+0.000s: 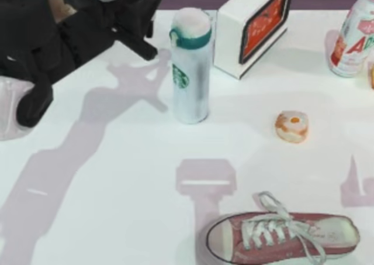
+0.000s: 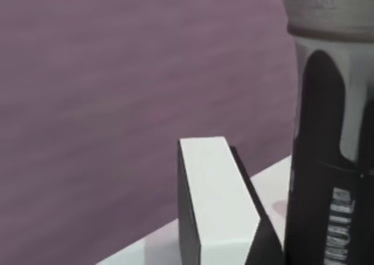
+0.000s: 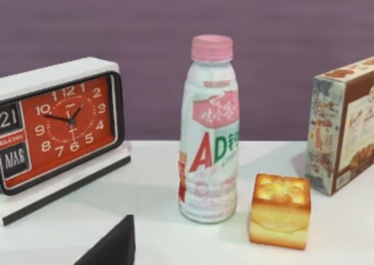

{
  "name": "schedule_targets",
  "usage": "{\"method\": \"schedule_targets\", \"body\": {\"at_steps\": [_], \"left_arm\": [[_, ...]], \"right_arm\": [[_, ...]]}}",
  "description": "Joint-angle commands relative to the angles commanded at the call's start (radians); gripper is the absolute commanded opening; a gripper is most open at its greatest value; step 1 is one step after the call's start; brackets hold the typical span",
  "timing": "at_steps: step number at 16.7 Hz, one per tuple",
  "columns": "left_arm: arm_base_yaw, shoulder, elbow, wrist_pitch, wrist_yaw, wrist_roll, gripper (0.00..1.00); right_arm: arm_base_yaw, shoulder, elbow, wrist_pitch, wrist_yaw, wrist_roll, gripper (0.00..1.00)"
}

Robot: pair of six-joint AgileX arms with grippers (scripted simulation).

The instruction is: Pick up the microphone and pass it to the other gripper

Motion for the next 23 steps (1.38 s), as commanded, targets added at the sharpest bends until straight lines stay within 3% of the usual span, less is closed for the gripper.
{"method": "schedule_targets", "body": {"at_steps": [9, 23], "left_arm": [[-0.298, -0.151, -0.065, 0.001, -0.32, -0.017, 0.0], [-0.313, -0.161, -0.069, 0.002, -0.335, -0.018, 0.0]], "right_arm": [[0.0, 0.0, 0.0, 0.0, 0.0, 0.0, 1.0], [0.012, 0.013, 0.012, 0.007, 0.002, 0.0, 1.0]]}}
